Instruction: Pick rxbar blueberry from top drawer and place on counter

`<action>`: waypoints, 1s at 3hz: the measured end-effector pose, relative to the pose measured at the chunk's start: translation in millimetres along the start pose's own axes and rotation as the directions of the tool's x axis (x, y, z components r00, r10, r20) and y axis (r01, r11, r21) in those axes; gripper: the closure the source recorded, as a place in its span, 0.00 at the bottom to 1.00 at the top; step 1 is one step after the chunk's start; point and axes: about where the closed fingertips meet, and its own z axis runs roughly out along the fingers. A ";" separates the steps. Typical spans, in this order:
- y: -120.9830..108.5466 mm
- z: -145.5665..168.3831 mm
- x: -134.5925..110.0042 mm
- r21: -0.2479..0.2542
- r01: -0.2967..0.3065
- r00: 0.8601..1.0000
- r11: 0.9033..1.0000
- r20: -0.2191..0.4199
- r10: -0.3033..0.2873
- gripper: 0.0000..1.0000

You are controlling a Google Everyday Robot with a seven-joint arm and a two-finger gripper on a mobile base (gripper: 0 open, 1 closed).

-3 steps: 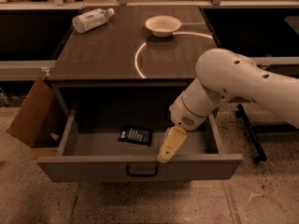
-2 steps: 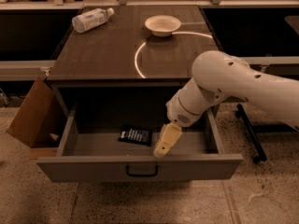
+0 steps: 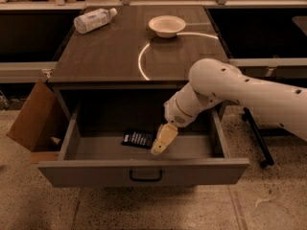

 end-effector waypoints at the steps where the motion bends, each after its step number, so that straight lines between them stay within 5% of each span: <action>1: -13.6 21.2 -2.6 -0.003 0.000 1.000 1.000 0.024 0.000 0.00; 3: -26.4 49.7 -10.8 0.023 0.020 0.998 1.000 0.051 -0.021 0.00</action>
Offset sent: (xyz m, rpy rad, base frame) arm 0.0453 0.0213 -0.0338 0.0727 -0.0345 -0.0046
